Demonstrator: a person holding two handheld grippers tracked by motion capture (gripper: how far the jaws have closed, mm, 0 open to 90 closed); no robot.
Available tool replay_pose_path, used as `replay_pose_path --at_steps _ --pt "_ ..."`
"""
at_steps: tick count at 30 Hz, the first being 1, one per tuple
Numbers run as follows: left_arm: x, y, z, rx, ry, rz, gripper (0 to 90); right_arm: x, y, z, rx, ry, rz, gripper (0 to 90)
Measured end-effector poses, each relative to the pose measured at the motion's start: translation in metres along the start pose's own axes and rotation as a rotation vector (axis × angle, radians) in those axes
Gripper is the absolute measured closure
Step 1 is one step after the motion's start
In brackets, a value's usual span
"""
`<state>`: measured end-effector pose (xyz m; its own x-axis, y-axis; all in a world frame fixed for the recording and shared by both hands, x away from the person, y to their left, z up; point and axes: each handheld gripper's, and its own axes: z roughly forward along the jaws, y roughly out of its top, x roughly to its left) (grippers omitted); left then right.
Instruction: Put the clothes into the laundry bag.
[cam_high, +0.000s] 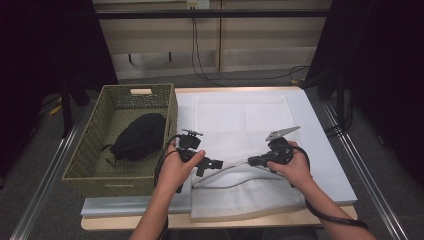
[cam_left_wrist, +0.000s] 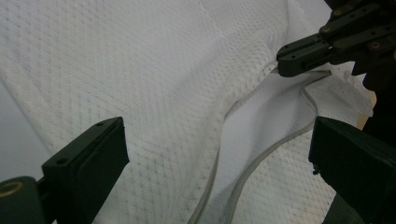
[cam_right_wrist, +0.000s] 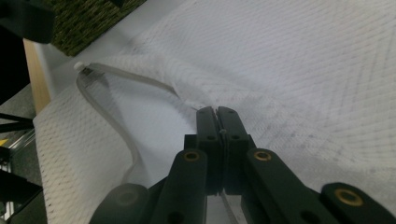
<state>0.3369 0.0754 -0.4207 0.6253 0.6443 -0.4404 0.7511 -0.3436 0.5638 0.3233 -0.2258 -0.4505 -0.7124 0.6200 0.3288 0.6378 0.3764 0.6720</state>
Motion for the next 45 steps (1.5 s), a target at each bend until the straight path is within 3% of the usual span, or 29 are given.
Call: replay_pose_path --at_steps 8,19,26,31,37,45 --pt "0.0 0.001 0.0 -0.005 0.008 -0.004 4.5 0.004 -0.009 -0.003 -0.005 0.017 0.005 89.4" --pt "0.001 0.0 0.001 0.007 0.002 0.002 4.5 -0.006 0.007 -0.013 -0.054 -0.012 0.039 89.5" --pt "0.001 0.0 0.0 -0.001 0.004 -0.003 4.5 -0.013 0.015 -0.016 -0.073 0.007 0.056 89.5" --pt "0.001 0.0 0.001 -0.002 0.004 -0.006 4.5 -0.015 0.021 -0.021 -0.109 0.018 0.054 89.4" --pt "0.001 0.0 0.001 -0.001 0.002 -0.001 4.5 -0.013 0.028 -0.024 -0.107 0.002 0.028 89.4" --pt "0.001 -0.001 0.002 0.001 0.002 -0.004 4.5 -0.021 0.032 -0.032 -0.123 -0.005 0.041 89.4"
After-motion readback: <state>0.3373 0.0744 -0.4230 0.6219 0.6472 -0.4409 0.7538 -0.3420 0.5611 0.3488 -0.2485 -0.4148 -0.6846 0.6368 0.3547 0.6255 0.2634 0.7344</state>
